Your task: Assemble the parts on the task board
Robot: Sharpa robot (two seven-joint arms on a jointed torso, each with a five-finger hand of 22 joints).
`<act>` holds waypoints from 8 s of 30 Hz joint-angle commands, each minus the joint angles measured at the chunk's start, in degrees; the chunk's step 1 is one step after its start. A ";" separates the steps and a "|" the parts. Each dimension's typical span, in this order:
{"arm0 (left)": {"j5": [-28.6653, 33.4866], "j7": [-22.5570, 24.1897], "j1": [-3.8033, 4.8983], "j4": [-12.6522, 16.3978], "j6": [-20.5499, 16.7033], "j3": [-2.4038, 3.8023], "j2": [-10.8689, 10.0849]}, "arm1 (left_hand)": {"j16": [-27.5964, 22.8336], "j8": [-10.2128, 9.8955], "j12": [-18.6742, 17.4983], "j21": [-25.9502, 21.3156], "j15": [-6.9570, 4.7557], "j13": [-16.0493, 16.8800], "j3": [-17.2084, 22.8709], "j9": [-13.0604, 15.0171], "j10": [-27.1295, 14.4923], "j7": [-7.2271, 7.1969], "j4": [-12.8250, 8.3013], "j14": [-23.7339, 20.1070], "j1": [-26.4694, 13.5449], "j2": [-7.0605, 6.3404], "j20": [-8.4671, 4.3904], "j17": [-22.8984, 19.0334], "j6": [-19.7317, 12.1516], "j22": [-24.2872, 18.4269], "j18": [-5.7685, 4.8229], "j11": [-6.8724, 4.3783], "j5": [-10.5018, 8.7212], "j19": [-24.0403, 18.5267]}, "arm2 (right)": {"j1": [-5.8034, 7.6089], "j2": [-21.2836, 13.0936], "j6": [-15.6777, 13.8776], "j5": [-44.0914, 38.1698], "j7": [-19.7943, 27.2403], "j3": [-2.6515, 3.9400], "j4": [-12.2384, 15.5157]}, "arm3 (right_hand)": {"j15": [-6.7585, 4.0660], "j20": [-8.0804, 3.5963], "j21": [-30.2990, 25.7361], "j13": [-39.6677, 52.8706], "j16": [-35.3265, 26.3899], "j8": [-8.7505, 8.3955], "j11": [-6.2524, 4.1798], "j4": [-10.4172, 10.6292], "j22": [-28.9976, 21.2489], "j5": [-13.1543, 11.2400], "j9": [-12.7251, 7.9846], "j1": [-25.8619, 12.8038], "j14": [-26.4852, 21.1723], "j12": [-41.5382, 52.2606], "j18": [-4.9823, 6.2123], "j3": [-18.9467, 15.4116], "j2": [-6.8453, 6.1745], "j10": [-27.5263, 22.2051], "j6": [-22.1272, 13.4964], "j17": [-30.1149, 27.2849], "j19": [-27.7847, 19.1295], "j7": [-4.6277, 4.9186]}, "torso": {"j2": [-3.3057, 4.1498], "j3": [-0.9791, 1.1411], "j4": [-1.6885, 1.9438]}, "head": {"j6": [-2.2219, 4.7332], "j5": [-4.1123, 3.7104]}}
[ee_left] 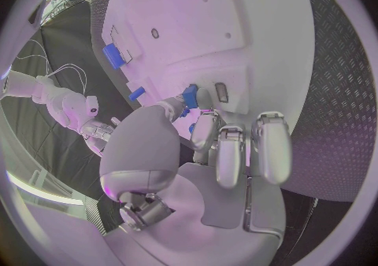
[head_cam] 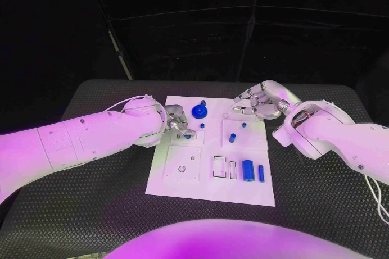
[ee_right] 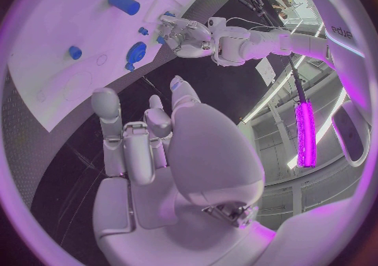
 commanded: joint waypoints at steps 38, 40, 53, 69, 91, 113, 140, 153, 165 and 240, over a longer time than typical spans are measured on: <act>0.06 -0.63 -0.10 0.03 1.36 2.52 0.05 | 0.18 0.39 0.76 0.37 -0.77 0.60 -15.20 1.11 0.94 -0.42 2.17 5.95 -9.06 1.71 -0.28 15.09 0.71 2.88 -0.56 -0.23 0.12 0.72 | 0.08 0.29 -0.12 -0.14 0.47 0.04 -0.33 | -0.46 -0.45 -1.07 -0.52 -0.79 0.26 -0.11 1.42 -1.42 -0.55 -0.16 -1.48 3.11 -0.46 1.20 -1.79 0.40 -0.10 -0.06 2.31 -0.69 0.05 | -0.01 -0.06 0.02 | 0.25 -0.11; 0.06 -0.63 -0.04 0.26 1.36 3.01 -0.05 | 0.18 0.39 0.73 0.35 -0.78 0.57 -15.76 1.14 0.92 -0.42 2.17 5.95 -9.18 1.90 -0.28 15.09 0.69 2.88 -0.55 -0.24 0.13 0.71 | 0.08 0.35 -0.14 -0.14 0.49 0.04 -0.40 | -0.46 -0.45 -1.12 -0.57 -0.82 0.26 -0.11 1.46 -1.50 -0.57 -0.16 -1.52 3.09 -0.49 1.21 -1.84 0.39 -0.14 -0.07 2.26 -0.73 0.05 | -0.02 -0.06 0.03 | 0.28 -0.10; 0.06 -0.89 1.61 2.01 5.63 6.08 -1.58 | 0.18 -1.74 -2.40 -2.68 -0.06 -3.02 -20.12 0.46 -1.76 0.89 2.08 5.95 -5.96 3.89 0.19 15.09 -2.73 -0.91 0.32 0.76 0.19 -1.61 | 0.07 0.56 -0.36 -0.14 0.63 0.04 -0.94 | -0.46 -0.44 -1.29 -0.68 -0.91 0.26 -0.10 1.58 -1.80 -0.60 -0.17 -1.67 3.06 -0.55 1.26 -2.01 0.38 -0.21 -0.13 2.11 -0.87 0.06 | 0.03 -0.09 0.05 | 0.71 -0.31; 1.60 -0.42 9.30 -15.41 15.18 5.18 5.56 | 0.18 -12.72 -6.35 -5.11 2.81 -7.93 -25.92 -9.35 -5.05 4.68 2.11 5.95 -0.21 6.55 3.08 15.09 -6.19 -3.15 0.92 4.15 0.16 -2.99 | 0.07 1.15 -0.20 -0.14 0.67 0.04 -1.54 | -0.46 -0.44 -1.36 -0.58 -0.95 0.29 -0.10 1.71 -1.87 -0.39 -0.17 -1.73 3.06 -0.47 1.27 -2.14 0.48 -0.16 -0.16 2.08 -0.88 0.05 | 0.16 -0.12 -0.14 | 1.51 0.12; 1.66 -0.88 9.30 -26.33 22.74 2.72 12.06 | 0.18 -12.70 -6.10 -5.01 2.41 -7.93 -29.35 -11.10 -4.94 4.03 2.11 5.95 -0.81 7.89 2.84 15.09 -3.43 -2.73 0.89 3.63 0.15 -2.71 | 0.07 1.04 -0.22 -0.14 0.45 0.04 -1.25 | -0.48 -0.45 -1.40 -0.56 -1.00 0.34 -0.12 1.73 -1.87 0.06 -0.16 -1.57 3.06 -0.43 1.26 -2.22 0.60 -0.15 -0.16 2.03 -0.83 0.03 | 0.01 -0.05 0.04 | 1.19 0.28; 2.20 -1.09 8.87 -26.67 25.85 2.00 12.66 | 0.18 -11.90 -5.89 -4.99 2.14 -7.81 -30.38 -11.43 -4.76 3.60 1.76 5.95 1.84 9.02 2.58 15.09 -1.85 -2.48 0.84 3.27 0.16 -2.59 | 0.07 1.16 -0.11 -0.14 0.45 0.04 -1.36 | -0.48 -0.45 -1.43 -0.54 -1.00 0.37 -0.13 1.74 -1.91 0.22 -0.16 -1.51 3.07 -0.41 1.27 -2.23 0.67 -0.14 -0.15 2.05 -0.83 0.02 | -0.03 -0.04 0.06 | 0.96 0.31; 3.72 -1.13 8.83 -26.56 26.02 1.93 12.68 | 0.18 -10.99 -5.83 -5.16 1.89 -7.83 -29.59 -11.29 -4.55 3.23 1.06 5.95 6.45 11.41 2.31 15.09 -1.13 -2.36 0.84 2.94 0.17 -2.58 | 0.07 1.35 0.00 -0.14 0.34 0.04 -1.58 | -0.49 -0.46 -1.45 -0.48 -1.00 0.43 -0.15 1.75 -1.90 0.50 -0.15 -1.38 3.08 -0.36 1.26 -2.25 0.79 -0.10 -0.11 2.08 -0.79 0.01 | 0.00 -0.03 0.03 | 0.83 0.26; 6.97 -1.09 8.82 -26.54 25.46 1.92 12.54 | 0.18 -10.59 -6.26 -5.34 1.50 -8.21 -24.56 -11.09 -4.67 2.64 -3.77 5.95 15.20 14.71 2.01 15.09 -1.67 -2.27 0.86 2.38 0.17 -2.64 | 0.07 1.41 0.10 -0.14 0.29 0.04 -1.64 | -0.50 -0.47 -1.45 -0.48 -1.02 0.46 -0.16 1.75 -1.88 0.64 -0.14 -1.30 3.08 -0.34 1.26 -2.25 0.88 -0.09 -0.09 2.05 -0.76 0.00 | 0.02 -0.05 0.05 | 0.71 0.26; 9.65 -0.87 8.69 -25.36 22.86 1.93 11.44 | 0.18 -9.69 -6.92 -5.46 1.32 -8.66 -18.44 -10.21 -4.69 2.45 -7.57 5.95 19.64 15.18 1.71 15.09 -2.24 -2.12 0.82 2.17 0.12 -2.67 | 0.07 1.51 0.16 -0.14 0.35 0.04 -1.83 | -0.52 -0.48 -1.49 -0.45 -1.03 0.50 -0.17 1.73 -1.93 0.82 -0.14 -1.16 3.09 -0.31 1.27 -2.24 0.96 -0.07 -0.08 2.07 -0.75 -0.01 | -0.02 -0.04 0.06 | 0.59 0.31; 6.46 0.26 3.20 -0.23 13.58 1.94 -3.79 | 0.18 -4.81 -7.56 -5.74 1.16 -9.33 6.84 -5.67 -3.40 2.26 -10.56 5.95 11.88 4.87 1.55 15.09 -3.86 -1.11 0.76 1.92 0.14 -2.19 | 0.04 1.91 0.71 -0.14 0.49 0.02 -2.94 | -0.53 -0.50 -1.58 -0.45 -1.09 0.55 -0.18 1.77 -2.06 1.21 -0.14 -1.01 3.08 -0.29 1.28 -2.31 1.10 -0.07 -0.09 2.01 -0.75 -0.01 | -0.01 0.00 0.07 | -0.64 1.16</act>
